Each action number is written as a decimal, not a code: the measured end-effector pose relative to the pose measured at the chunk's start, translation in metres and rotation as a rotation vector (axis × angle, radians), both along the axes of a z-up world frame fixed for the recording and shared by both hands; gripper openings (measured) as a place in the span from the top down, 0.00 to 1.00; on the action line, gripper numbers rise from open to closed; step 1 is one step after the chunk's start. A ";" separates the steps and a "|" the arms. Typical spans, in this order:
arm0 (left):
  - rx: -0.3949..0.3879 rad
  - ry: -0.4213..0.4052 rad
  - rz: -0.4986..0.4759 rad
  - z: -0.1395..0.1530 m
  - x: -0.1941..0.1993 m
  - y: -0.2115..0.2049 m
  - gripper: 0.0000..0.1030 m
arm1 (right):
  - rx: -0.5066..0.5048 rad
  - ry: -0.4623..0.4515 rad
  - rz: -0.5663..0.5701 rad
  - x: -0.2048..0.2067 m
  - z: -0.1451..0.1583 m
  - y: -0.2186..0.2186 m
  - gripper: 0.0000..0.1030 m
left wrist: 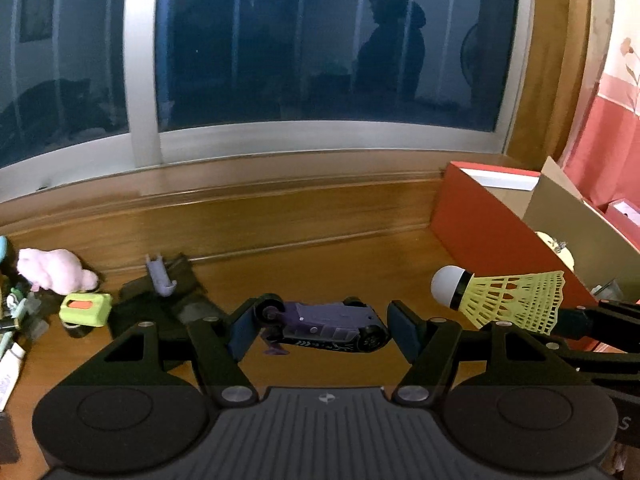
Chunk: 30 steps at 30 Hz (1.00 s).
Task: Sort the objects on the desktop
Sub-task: 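Carry the shuttlecock and toy car in both tools over to the cardboard box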
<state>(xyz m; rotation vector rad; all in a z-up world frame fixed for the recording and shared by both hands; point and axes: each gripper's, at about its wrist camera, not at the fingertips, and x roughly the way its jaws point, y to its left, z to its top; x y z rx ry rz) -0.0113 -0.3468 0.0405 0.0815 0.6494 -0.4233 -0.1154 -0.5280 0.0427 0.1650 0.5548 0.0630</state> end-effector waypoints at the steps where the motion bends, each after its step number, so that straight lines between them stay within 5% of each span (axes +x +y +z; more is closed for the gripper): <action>1: 0.002 -0.001 0.000 0.001 0.000 -0.005 0.34 | 0.001 -0.001 0.001 -0.001 0.001 -0.005 0.58; 19: 0.011 -0.048 -0.100 0.013 0.004 -0.069 0.43 | -0.010 -0.050 -0.110 -0.021 0.012 -0.062 0.57; 30: 0.123 0.126 -0.085 -0.046 0.008 -0.050 0.18 | 0.014 -0.053 -0.092 -0.019 0.008 -0.066 0.57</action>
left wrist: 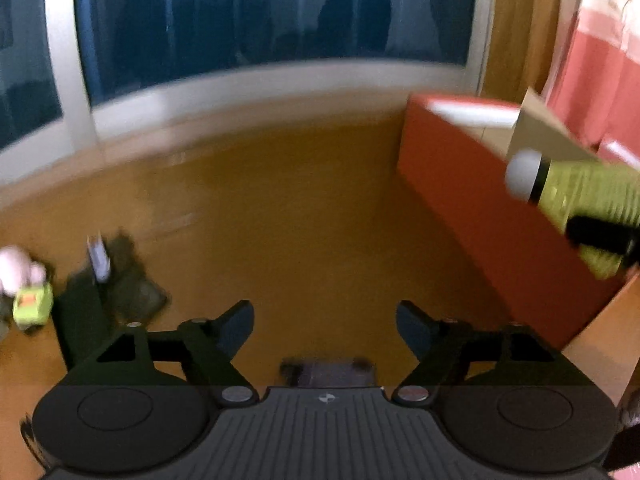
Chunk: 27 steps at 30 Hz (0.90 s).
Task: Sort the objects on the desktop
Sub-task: 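Carry the shuttlecock and toy car in both tools over to the cardboard box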
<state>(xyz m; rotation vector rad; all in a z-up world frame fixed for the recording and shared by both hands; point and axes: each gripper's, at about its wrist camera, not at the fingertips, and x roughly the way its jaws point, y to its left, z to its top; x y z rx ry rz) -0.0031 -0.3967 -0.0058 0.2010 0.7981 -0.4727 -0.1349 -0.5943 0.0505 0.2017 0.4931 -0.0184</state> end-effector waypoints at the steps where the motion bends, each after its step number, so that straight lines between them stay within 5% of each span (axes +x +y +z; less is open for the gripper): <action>1: 0.009 0.013 -0.001 -0.005 0.000 0.001 0.16 | 0.003 0.003 0.005 0.002 -0.001 0.001 0.57; 14: 0.076 0.080 -0.094 -0.039 0.008 -0.007 0.05 | 0.018 0.045 0.050 0.013 -0.011 0.013 0.56; 21: 0.068 0.095 -0.098 -0.045 0.008 -0.005 0.36 | 0.015 0.055 0.045 0.013 -0.012 0.013 0.56; 27: 0.037 0.095 -0.097 -0.040 0.005 0.000 0.37 | 0.016 0.057 0.041 0.014 -0.013 0.013 0.56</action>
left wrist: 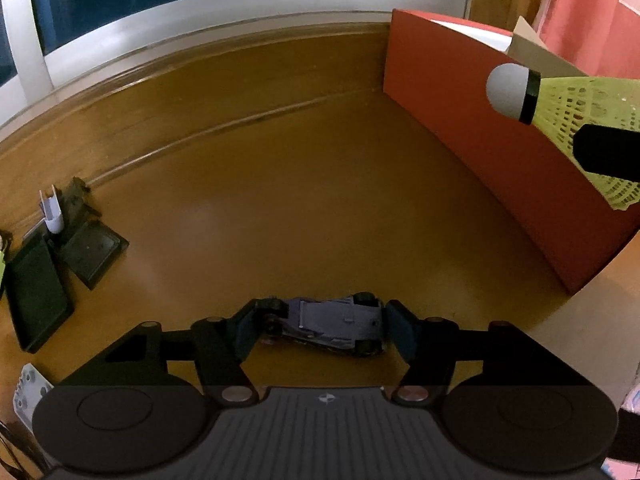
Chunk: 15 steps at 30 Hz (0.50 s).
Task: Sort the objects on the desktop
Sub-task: 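Carry the shuttlecock and toy car in both tools over to the cardboard box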
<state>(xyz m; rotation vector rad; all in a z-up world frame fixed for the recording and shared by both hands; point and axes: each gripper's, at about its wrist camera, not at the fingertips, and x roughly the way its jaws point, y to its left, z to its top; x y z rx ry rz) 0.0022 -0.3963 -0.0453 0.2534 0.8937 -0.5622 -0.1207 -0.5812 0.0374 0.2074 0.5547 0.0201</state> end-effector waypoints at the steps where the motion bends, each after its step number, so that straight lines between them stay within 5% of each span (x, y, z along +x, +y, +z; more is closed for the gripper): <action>1: -0.009 -0.005 -0.001 0.002 -0.001 0.001 0.37 | 0.000 -0.001 0.000 0.000 0.000 0.000 0.56; 15: -0.111 -0.116 0.036 0.053 -0.005 0.015 0.37 | -0.013 -0.011 0.005 -0.001 0.003 0.005 0.56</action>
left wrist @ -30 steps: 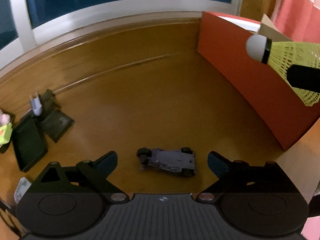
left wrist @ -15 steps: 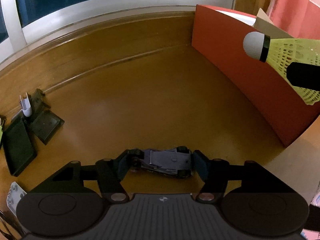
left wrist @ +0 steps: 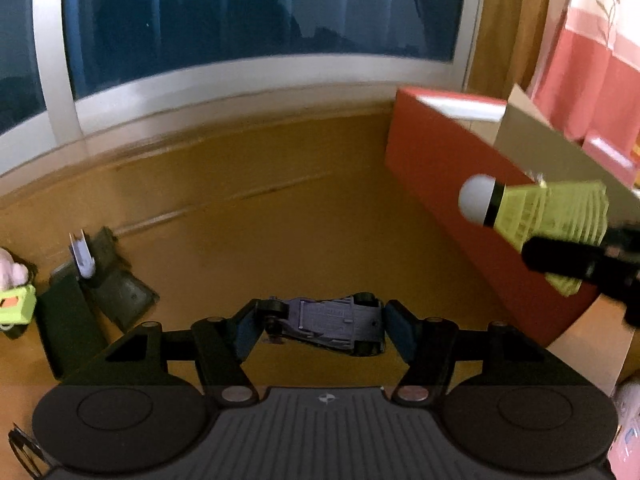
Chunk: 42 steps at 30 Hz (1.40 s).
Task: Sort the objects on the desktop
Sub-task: 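Carry the shuttlecock and toy car in both tools over to the cardboard box, then lower the toy car into the box and open the left tool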
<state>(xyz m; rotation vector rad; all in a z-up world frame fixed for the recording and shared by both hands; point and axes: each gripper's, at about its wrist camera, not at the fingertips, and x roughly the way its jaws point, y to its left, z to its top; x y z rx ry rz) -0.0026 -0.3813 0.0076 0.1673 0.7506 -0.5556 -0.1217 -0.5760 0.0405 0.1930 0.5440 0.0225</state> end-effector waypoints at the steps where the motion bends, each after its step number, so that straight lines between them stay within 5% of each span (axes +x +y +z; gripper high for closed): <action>1: -0.008 -0.009 0.000 0.004 0.001 -0.001 0.37 | -0.002 -0.002 -0.001 0.000 0.001 0.000 0.56; 19: -0.091 -0.131 -0.108 0.063 -0.007 -0.054 0.37 | -0.036 -0.083 -0.068 -0.020 0.025 -0.022 0.56; 42: -0.084 -0.135 -0.299 0.063 -0.008 -0.149 0.37 | -0.019 -0.083 -0.296 -0.046 0.014 -0.092 0.56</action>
